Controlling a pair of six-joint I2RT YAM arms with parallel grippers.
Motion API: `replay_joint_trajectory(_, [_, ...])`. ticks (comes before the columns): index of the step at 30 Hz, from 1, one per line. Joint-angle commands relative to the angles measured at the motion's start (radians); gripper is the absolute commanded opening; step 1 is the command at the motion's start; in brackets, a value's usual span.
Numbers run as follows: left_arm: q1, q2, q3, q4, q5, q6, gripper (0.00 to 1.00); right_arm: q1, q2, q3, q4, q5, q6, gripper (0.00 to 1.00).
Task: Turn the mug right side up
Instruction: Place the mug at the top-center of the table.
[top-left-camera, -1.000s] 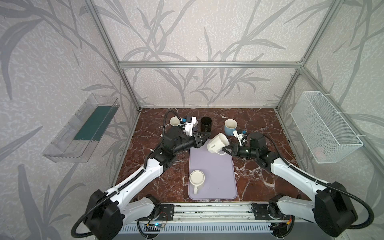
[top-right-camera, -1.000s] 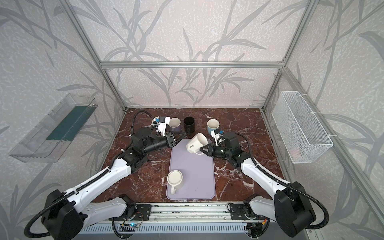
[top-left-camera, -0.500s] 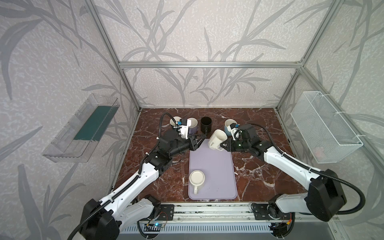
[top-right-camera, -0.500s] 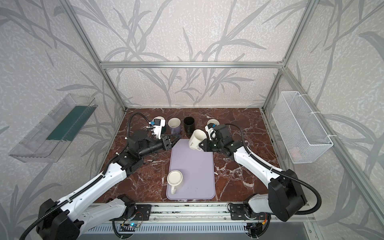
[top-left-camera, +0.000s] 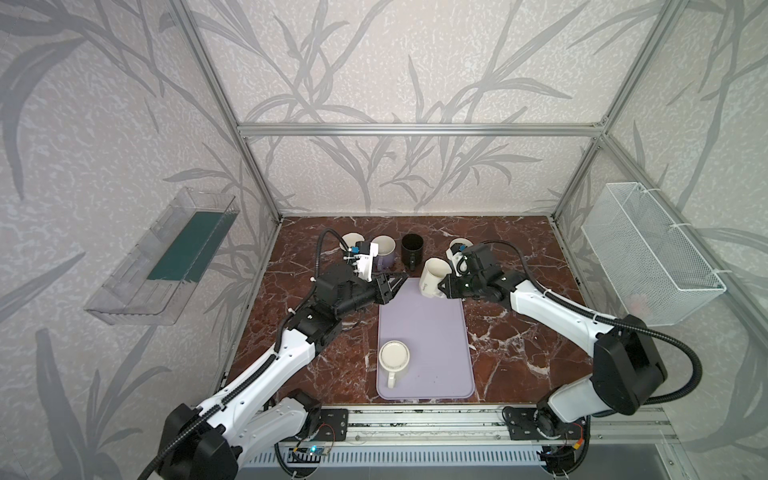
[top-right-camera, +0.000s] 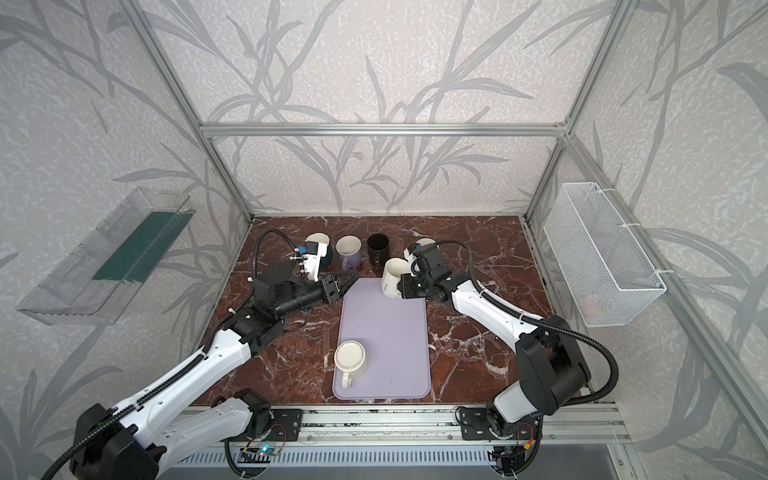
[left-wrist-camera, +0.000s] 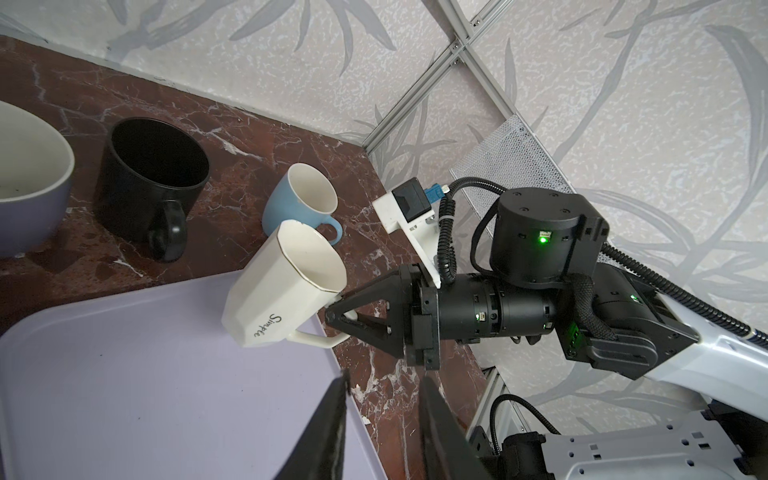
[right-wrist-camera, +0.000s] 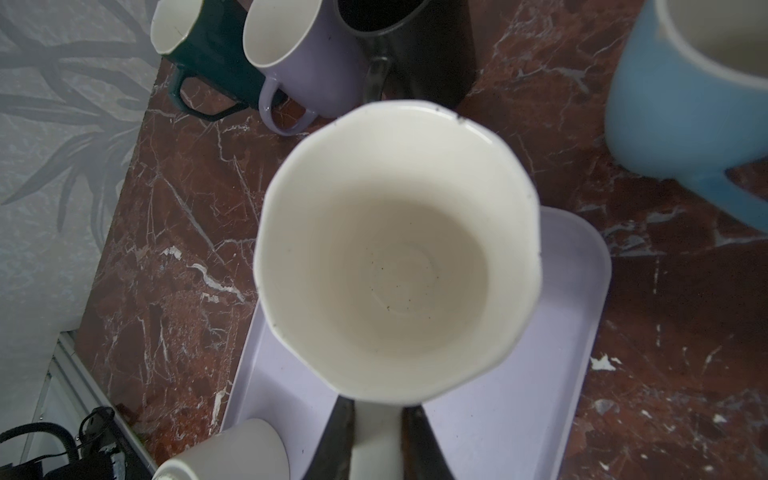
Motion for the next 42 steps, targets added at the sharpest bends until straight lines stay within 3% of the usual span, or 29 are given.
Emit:
replay_joint_trajectory(1, [0.007,-0.026,-0.016,0.006,-0.003,0.005,0.31,0.007,0.001,0.061,0.041,0.053,-0.028,0.0])
replay_joint_trajectory(21, [0.017,-0.054,-0.028,-0.02,-0.003,0.009,0.31,-0.005,0.129,0.173,0.058,0.193,-0.082,0.0])
replay_joint_trajectory(42, [0.029,-0.045,0.003,-0.062,0.005,0.033,0.31,-0.042,0.25,0.278,0.074,0.233,-0.118,0.0])
